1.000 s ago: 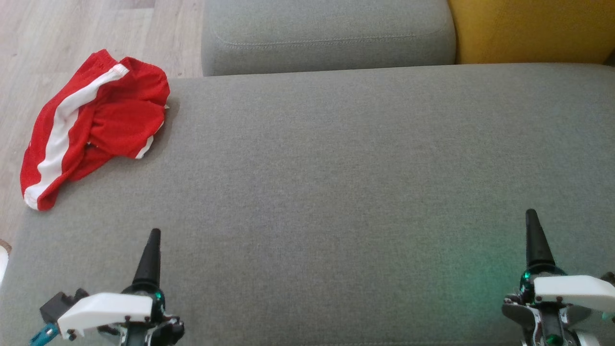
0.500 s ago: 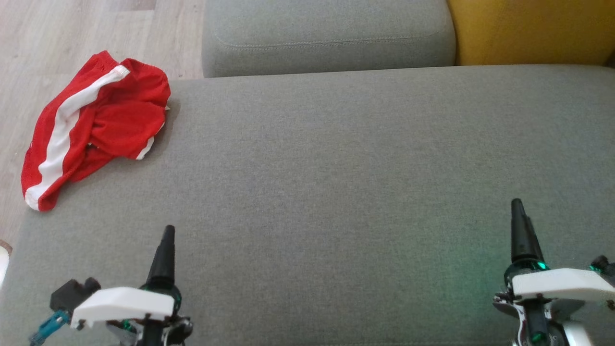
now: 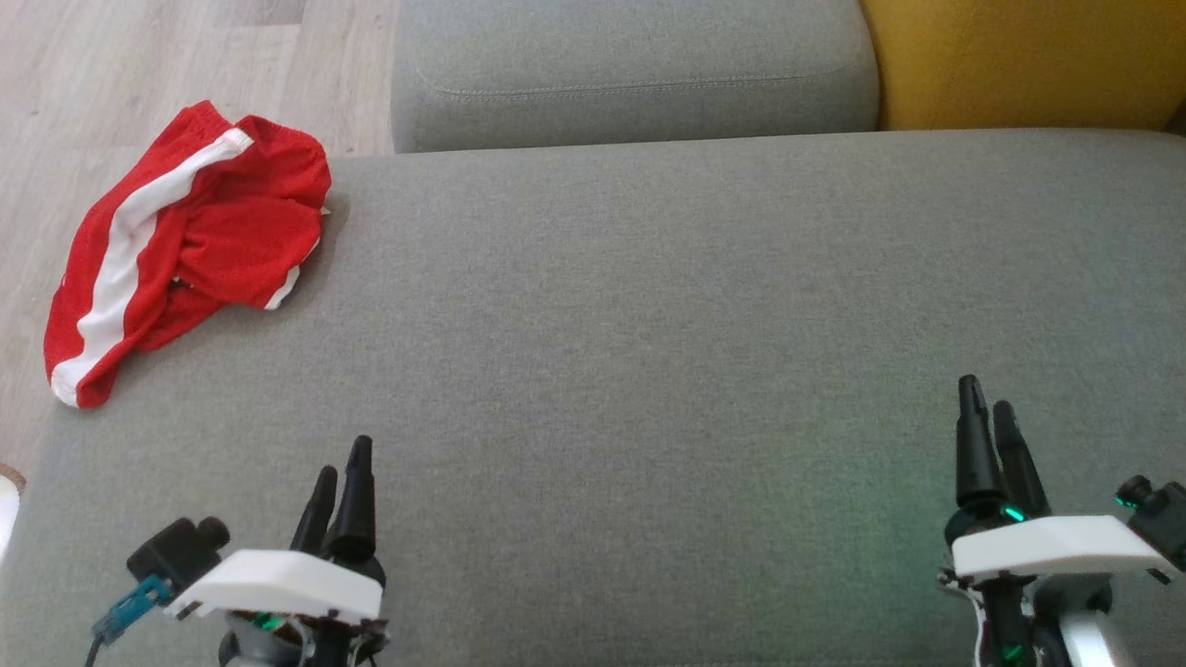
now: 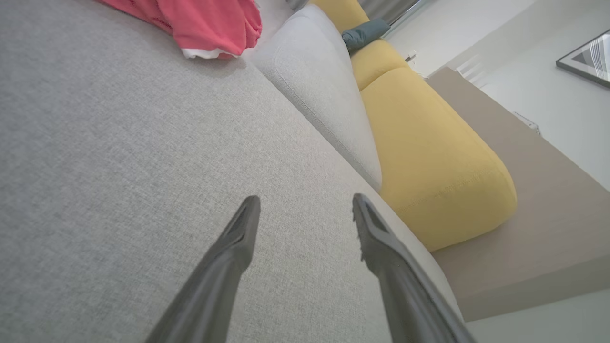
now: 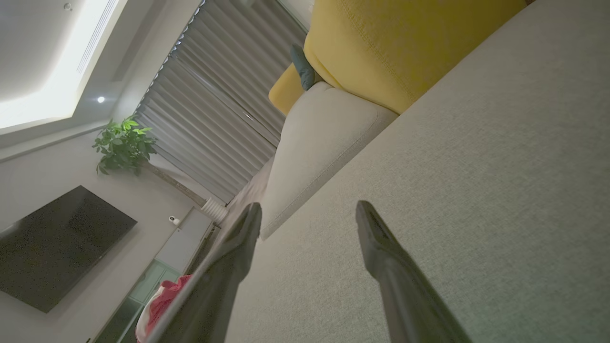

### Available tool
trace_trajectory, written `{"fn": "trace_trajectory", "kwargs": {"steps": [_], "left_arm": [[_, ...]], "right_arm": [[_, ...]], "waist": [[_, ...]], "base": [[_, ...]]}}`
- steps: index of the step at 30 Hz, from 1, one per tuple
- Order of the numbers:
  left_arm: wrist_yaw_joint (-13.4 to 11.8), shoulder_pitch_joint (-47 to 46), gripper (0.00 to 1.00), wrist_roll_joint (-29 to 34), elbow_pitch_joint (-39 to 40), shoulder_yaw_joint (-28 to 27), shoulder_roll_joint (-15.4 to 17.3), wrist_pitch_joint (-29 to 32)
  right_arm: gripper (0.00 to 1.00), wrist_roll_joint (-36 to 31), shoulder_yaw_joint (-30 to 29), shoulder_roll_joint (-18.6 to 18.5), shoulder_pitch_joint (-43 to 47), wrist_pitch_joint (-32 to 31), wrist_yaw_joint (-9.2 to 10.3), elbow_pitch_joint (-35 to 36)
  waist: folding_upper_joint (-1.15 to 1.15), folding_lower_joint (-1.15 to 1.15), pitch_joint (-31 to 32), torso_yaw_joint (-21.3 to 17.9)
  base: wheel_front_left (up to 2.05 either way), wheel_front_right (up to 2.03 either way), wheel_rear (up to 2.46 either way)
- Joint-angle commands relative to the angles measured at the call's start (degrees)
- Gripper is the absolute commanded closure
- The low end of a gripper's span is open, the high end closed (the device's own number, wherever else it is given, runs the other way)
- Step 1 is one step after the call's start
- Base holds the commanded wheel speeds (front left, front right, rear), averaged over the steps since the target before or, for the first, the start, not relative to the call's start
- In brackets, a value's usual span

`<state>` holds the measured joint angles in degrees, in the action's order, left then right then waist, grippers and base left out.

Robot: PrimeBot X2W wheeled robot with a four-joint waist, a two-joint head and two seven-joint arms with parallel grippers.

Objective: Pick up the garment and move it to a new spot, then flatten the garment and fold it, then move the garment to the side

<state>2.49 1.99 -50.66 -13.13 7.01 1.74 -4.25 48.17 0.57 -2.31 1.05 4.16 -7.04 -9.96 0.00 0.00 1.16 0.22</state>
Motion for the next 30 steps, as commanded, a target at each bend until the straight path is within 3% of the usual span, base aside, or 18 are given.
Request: {"fn": "trace_trajectory", "kwargs": {"steps": [1,30], "left_arm": [[-0.3,-2.6,0.0,2.3,2.4,-0.2,0.7,-0.9],[-2.8,-2.5,0.0,23.7,4.4,3.1,0.9,-5.6]], "right_arm": [[0.0,-2.1,1.2,-0.3,-0.9,0.9,-0.24,2.4],[0.0,-22.9,4.9,-0.4,-1.2,5.6,-0.34,1.4]], "waist": [[0.0,0.0,0.0,0.0],[0.0,0.0,0.2,0.0]], "base": [[0.0,0.0,0.0],[0.0,0.0,0.0]]}}
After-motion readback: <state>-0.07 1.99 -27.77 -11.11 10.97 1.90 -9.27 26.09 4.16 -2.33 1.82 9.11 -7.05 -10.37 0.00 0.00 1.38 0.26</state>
